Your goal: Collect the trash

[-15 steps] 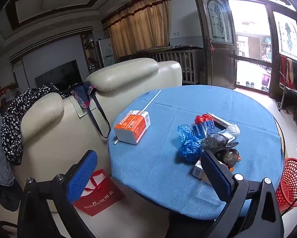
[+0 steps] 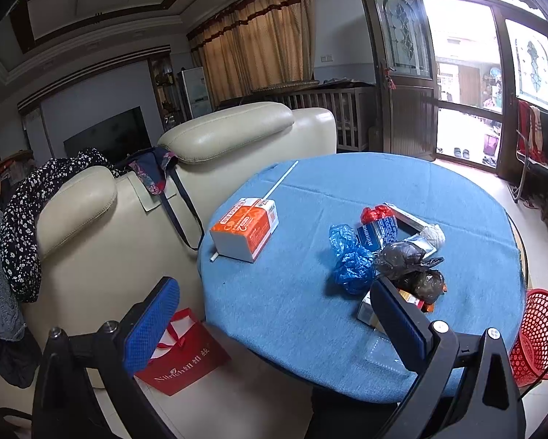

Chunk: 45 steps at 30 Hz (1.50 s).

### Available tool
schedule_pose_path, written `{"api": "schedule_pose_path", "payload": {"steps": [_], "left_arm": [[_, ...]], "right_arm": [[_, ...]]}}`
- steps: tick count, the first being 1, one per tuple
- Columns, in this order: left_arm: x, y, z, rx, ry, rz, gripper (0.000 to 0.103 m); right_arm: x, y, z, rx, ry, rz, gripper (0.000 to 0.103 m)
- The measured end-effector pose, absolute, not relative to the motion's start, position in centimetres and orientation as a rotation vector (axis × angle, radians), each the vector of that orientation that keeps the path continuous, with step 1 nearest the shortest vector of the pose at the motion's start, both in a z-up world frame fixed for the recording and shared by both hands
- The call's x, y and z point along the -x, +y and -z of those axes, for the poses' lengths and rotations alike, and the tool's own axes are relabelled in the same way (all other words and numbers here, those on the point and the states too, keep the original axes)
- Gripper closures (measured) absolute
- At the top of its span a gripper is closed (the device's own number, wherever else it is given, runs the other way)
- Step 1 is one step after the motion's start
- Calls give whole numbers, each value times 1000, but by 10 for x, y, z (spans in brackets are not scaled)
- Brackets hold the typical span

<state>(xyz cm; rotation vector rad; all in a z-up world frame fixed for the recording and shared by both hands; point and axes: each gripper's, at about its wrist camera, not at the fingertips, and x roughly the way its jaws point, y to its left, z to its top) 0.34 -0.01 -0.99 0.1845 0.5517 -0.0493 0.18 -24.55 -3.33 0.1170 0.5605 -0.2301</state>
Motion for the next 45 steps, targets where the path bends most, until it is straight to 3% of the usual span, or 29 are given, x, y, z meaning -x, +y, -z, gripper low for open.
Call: {"api": "schedule_pose_path", "payload": {"steps": [45], "left_arm": [[-19, -1, 30, -208, 590, 57, 0]], "right_arm": [[-15, -251, 48, -126, 637, 235, 0]]}}
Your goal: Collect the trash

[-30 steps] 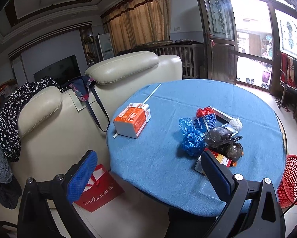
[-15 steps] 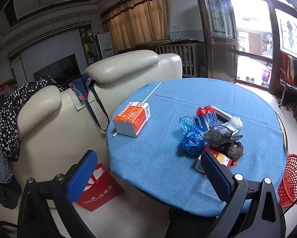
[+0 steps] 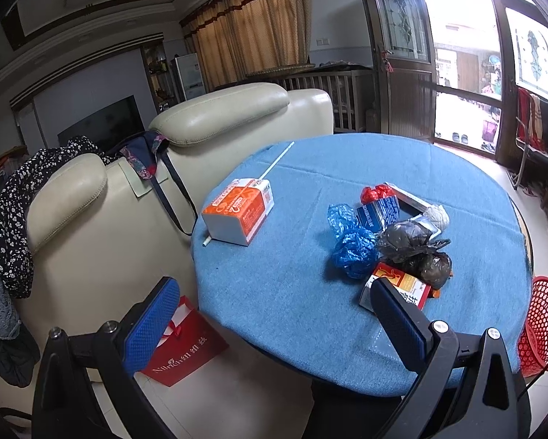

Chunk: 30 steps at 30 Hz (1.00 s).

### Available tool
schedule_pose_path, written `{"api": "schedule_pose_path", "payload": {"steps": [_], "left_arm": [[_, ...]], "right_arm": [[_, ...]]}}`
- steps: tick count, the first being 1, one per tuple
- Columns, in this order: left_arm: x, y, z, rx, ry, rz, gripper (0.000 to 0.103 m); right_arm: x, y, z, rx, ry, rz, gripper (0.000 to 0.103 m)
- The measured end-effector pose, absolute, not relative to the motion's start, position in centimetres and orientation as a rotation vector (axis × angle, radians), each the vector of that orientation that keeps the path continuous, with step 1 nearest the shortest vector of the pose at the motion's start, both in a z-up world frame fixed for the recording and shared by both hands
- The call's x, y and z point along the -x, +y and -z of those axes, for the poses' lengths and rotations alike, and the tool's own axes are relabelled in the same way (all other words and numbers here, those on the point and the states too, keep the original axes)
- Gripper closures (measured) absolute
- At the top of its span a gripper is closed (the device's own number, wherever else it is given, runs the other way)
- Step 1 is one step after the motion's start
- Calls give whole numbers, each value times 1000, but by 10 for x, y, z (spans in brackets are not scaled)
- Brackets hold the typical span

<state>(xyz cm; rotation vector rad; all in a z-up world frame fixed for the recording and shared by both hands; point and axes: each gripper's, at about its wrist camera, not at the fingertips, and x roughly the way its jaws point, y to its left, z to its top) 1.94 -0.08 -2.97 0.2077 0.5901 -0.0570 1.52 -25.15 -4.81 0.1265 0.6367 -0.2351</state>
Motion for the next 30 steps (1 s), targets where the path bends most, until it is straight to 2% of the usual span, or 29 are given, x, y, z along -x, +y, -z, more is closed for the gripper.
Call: {"api": "schedule_pose_path", "payload": {"steps": [20, 30], "left_arm": [[-49, -33, 91, -289, 847, 166, 0], [-73, -13, 95, -229, 867, 145, 0]], "right_arm": [[-31, -287, 91, -280, 687, 179, 0], [-109, -276, 113, -377, 750, -119, 3]]}}
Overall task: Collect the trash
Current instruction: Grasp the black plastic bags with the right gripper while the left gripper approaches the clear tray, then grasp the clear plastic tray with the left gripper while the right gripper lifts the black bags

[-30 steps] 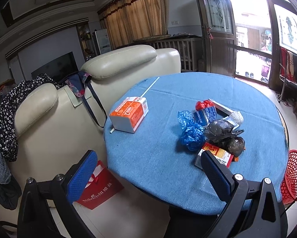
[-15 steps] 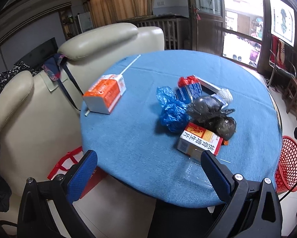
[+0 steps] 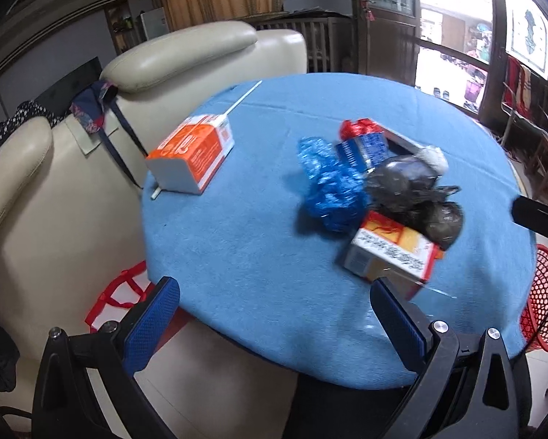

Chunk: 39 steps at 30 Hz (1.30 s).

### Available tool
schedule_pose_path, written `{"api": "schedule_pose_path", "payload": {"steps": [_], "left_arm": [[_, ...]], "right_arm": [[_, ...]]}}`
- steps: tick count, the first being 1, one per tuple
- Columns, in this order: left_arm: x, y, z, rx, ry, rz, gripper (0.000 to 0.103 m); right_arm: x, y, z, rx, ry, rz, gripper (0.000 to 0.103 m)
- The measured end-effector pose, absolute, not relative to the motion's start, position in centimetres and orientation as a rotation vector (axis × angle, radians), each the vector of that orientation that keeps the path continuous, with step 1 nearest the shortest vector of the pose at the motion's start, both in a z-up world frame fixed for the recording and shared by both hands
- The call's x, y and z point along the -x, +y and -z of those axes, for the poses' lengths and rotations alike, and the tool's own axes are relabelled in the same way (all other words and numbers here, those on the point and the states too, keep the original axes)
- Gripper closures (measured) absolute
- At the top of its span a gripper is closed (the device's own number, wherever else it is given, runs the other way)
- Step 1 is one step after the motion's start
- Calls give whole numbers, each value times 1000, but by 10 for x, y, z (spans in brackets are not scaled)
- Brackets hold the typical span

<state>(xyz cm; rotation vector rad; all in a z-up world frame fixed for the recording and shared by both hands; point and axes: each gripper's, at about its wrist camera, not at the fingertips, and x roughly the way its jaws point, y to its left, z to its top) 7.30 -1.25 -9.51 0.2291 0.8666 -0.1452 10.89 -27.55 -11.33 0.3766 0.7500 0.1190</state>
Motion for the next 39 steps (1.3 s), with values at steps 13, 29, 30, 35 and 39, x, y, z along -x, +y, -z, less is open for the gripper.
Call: {"api": "schedule_pose_path", "payload": {"steps": [13, 29, 30, 35, 39], "left_arm": [[-87, -7, 110, -201, 926, 210, 0], [-60, -57, 125, -121, 1011, 480, 0], [-58, -60, 125, -127, 1005, 492, 0], [-55, -71, 131, -152, 997, 503, 0], [-55, -74, 141, -175, 1006, 504, 0]], "right_arm": [[-210, -240, 191, -379, 961, -241, 63], [-127, -312, 162, -522, 782, -135, 64], [-120, -318, 162, -534, 776, -122, 64], [-90, -347, 159, -588, 733, -81, 64], [-85, -356, 165, -632, 766, -85, 63]]}}
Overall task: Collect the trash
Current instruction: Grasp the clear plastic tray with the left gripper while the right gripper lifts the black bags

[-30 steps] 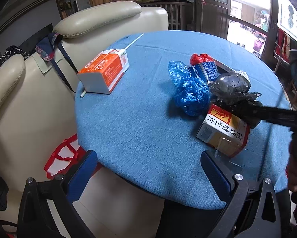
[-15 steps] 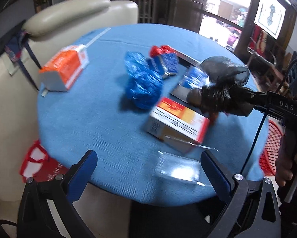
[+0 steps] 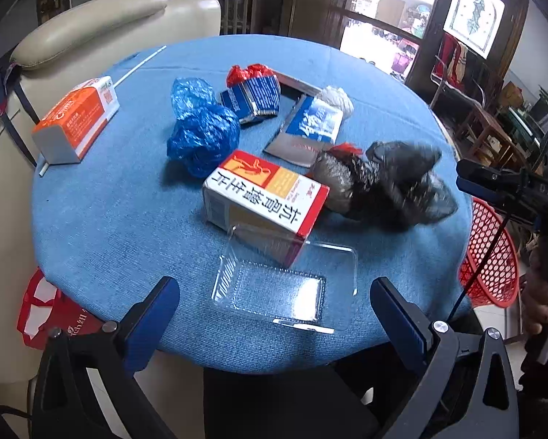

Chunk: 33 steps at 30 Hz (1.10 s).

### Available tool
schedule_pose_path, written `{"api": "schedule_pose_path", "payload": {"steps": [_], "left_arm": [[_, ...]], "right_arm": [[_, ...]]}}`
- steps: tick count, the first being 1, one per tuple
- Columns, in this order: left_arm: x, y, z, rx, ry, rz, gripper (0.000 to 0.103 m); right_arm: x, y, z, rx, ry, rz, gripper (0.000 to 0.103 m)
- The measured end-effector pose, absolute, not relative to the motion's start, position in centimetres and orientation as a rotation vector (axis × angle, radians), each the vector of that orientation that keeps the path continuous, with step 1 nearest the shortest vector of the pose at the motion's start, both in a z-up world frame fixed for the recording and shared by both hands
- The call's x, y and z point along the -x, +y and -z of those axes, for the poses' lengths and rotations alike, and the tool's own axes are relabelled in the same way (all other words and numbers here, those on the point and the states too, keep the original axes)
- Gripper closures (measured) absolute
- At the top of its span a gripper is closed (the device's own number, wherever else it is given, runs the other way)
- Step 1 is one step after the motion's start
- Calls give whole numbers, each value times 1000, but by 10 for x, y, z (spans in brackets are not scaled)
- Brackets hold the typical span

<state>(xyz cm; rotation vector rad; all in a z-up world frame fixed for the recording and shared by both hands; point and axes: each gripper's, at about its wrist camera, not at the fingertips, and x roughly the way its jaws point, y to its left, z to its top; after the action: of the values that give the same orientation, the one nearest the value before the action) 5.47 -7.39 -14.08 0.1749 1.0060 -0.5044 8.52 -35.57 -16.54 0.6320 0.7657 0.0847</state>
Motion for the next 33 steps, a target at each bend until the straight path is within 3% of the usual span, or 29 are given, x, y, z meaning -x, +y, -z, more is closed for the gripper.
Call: {"api": "schedule_pose_path", "payload": {"steps": [2, 3, 5, 12, 14, 16, 18, 23, 27, 33], "left_arm": [[-51, -75, 143, -199, 991, 507, 0], [-51, -75, 144, -206, 983, 511, 0], [-51, -72, 144, -205, 972, 524, 4], [-59, -67, 157, -187, 1014, 571, 45], [-61, -64, 162, -163, 1037, 579, 53], [-64, -59, 165, -142, 1052, 579, 60], [-66, -55, 167, -127, 1063, 581, 73], [-68, -49, 170, -102, 1075, 577, 75], [-66, -52, 170, -117, 1059, 567, 85], [-68, -52, 166, -93, 1041, 555, 88]], "right_arm": [[-85, -359, 172, -669, 777, -97, 58], [-86, -359, 174, -686, 786, -104, 41], [-84, -359, 176, -713, 776, -119, 26], [-101, -340, 186, -611, 807, -130, 26], [-114, -329, 191, -570, 838, -136, 26], [-127, -320, 199, -536, 872, -138, 27], [-136, -313, 207, -534, 903, -167, 45], [-133, -300, 203, -470, 887, -169, 63], [-120, -307, 193, -478, 847, -156, 69], [-98, -327, 182, -512, 800, -112, 71]]}}
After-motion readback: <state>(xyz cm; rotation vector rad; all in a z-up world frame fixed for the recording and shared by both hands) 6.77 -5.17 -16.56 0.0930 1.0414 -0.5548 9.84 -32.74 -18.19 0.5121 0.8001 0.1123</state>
